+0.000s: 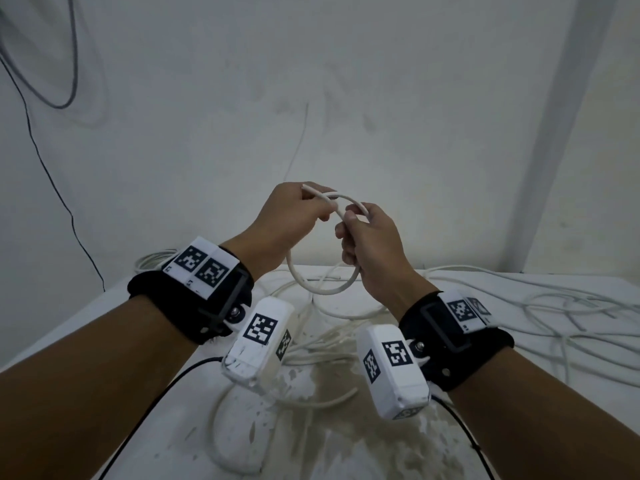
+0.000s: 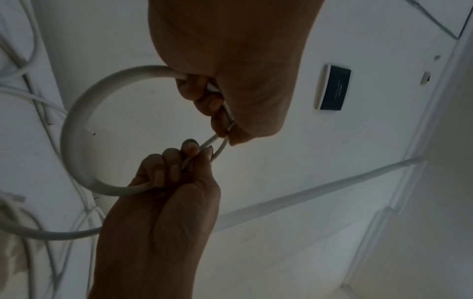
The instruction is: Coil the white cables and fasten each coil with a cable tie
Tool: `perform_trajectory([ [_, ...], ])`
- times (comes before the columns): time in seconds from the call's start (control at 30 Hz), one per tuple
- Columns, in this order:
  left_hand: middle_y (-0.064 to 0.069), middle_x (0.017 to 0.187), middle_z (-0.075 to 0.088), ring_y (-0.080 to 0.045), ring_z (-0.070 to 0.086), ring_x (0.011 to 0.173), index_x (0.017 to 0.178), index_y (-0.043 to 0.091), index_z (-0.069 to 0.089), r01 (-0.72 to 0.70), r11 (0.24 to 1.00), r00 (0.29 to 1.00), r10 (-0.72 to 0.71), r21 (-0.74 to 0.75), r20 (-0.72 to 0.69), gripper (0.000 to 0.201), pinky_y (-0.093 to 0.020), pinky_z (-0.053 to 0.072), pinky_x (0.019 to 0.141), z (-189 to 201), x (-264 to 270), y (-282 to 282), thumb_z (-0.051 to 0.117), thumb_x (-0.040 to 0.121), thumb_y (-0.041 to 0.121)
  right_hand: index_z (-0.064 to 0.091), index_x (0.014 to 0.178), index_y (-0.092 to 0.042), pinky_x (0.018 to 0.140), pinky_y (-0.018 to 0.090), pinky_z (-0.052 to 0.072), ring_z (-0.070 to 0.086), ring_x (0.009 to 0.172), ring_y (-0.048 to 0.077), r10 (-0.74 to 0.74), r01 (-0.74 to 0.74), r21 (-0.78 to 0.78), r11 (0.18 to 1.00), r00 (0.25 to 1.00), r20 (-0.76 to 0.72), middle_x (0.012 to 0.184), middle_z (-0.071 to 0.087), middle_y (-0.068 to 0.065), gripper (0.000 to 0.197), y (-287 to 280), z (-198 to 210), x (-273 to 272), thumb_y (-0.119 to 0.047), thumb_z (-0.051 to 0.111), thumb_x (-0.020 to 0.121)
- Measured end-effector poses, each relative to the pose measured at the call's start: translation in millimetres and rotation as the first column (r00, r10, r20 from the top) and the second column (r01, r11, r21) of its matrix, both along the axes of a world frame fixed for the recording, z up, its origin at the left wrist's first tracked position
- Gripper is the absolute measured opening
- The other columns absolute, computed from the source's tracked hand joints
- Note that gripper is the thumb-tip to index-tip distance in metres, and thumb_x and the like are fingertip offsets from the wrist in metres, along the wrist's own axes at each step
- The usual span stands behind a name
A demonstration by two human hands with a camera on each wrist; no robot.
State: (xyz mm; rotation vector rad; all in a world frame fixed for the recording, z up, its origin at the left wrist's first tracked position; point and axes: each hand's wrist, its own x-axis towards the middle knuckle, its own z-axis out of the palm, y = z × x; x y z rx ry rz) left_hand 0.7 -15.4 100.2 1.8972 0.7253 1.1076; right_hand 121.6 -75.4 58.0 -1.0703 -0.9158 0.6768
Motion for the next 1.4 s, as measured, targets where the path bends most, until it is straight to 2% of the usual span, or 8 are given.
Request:
perform_trajectory([
  [0.53, 0.001, 0.077, 0.076, -0.002, 0.06, 0.053, 0.087, 0.014, 0.077, -0.178, 0.984, 0.955, 0.173, 0.0, 0.243, 0.029, -0.021, 0.045, 0.057, -13.0, -2.8, -0.4, 0.066, 0.092, 0.04, 0.054, 0.092, -0.007, 0.057, 0.034, 0.057, 0.064, 0.058, 0.024, 0.102, -0.102, 0.013, 0.995, 0.952, -0.288, 0.073, 0.069, 0.016, 0.028, -16.5, 8.8, 3.7, -0.021, 0.036, 0.108],
  [0.63, 0.007, 0.074, 0.075, -0.006, 0.068, 0.07, 0.078, 0.021, 0.077, -0.236, 0.97, 0.952, 0.218, 0.063, 0.215, 0.027, -0.03, 0.051, 0.07, -13.1, -7.6, 1.5, 0.069, 0.089, 0.045, 0.055, 0.105, -0.007, 0.06, 0.036, 0.059, 0.068, 0.061, 0.028, 0.115, -0.136, -0.137, 0.981, 0.982, -0.152, 0.078, 0.073, 0.018, 0.027, -20.5, 10.9, 4.6, -0.027, 0.038, 0.107],
  [0.7, 0.008, 0.072, 0.075, -0.012, 0.068, 0.073, 0.076, 0.021, 0.077, -0.26, 0.962, 0.948, 0.239, 0.08, 0.209, 0.028, -0.031, 0.052, 0.072, -12.0, -11.7, 1.1, 0.072, 0.086, 0.047, 0.054, 0.111, -0.012, 0.061, 0.037, 0.058, 0.07, 0.065, 0.029, -0.012, 0.067, -0.283, 0.957, 0.981, 0.192, 0.076, 0.075, 0.012, 0.027, -24.0, 14.1, 6.5, -0.035, 0.044, 0.104],
  [0.8, 0.007, 0.07, 0.074, -0.017, 0.07, 0.079, 0.073, 0.021, 0.077, -0.262, 0.96, 0.948, 0.237, 0.099, 0.215, 0.029, -0.033, 0.054, 0.079, -10.0, -15.4, -0.4, 0.075, 0.082, 0.048, 0.059, 0.101, -0.021, 0.07, 0.031, 0.039, 0.061, 0.078, 0.023, -0.378, 0.574, 0.005, 0.819, 0.531, 0.758, 0.074, 0.065, -0.003, 0.024, -25.1, 22.3, 13.1, -0.043, 0.051, 0.098],
  [0.9, 0.007, 0.07, 0.074, -0.015, 0.07, 0.078, 0.072, 0.021, 0.076, -0.249, 0.962, 0.952, 0.221, 0.114, 0.211, 0.03, -0.032, 0.052, 0.076, -9.2, -12.8, -4.4, 0.075, 0.082, 0.049, 0.062, 0.087, -0.026, 0.075, 0.035, 0.043, 0.057, 0.086, 0.023, -0.46, 0.529, 0.207, 0.823, 0.409, 0.788, 0.079, 0.065, -0.005, 0.029, -21.4, 34.6, 9.4, -0.049, 0.047, 0.097],
  [0.97, 0.008, 0.07, 0.074, -0.009, 0.068, 0.072, 0.074, 0.021, 0.076, -0.236, 0.962, 0.957, 0.206, 0.137, 0.202, 0.029, -0.027, 0.05, 0.072, -8.6, -10.2, -8.2, 0.073, 0.084, 0.048, 0.065, 0.084, -0.022, 0.081, 0.04, 0.049, 0.06, 0.089, 0.024, -0.297, 0.382, 0.115, 0.917, 0.462, 0.835, 0.082, 0.068, -0.004, 0.04, -15.6, 40.5, 5.9, -0.049, 0.04, 0.1],
  [1.1, 0.009, 0.072, 0.075, -0.004, 0.072, 0.075, 0.077, 0.018, 0.077, -0.197, 0.97, 0.96, 0.162, 0.141, 0.228, 0.026, -0.027, 0.051, 0.075, -7.7, -9.9, -13.1, 0.069, 0.09, 0.039, 0.073, 0.099, -0.009, 0.066, 0.019, 0.05, 0.063, 0.065, 0.012, 0.091, -0.018, -0.13, 0.991, 0.81, 0.579, 0.073, 0.071, -0.001, 0.041, -17.0, 47.9, 5.2, -0.036, 0.043, 0.105],
  [1.4, 0.005, 0.07, 0.074, -0.003, 0.058, 0.054, 0.077, 0.02, 0.078, -0.173, 0.97, 0.97, 0.137, 0.173, 0.202, 0.023, -0.028, 0.045, 0.063, -7.2, -17.6, -21.8, 0.071, 0.089, 0.038, 0.075, 0.097, -0.006, 0.074, 0.03, 0.052, 0.059, 0.069, 0.017, 0.274, -0.202, -0.218, 0.955, 0.884, 0.38, 0.073, 0.065, 0.005, 0.037, -19.1, 45.5, 11.3, -0.038, 0.057, 0.1],
])
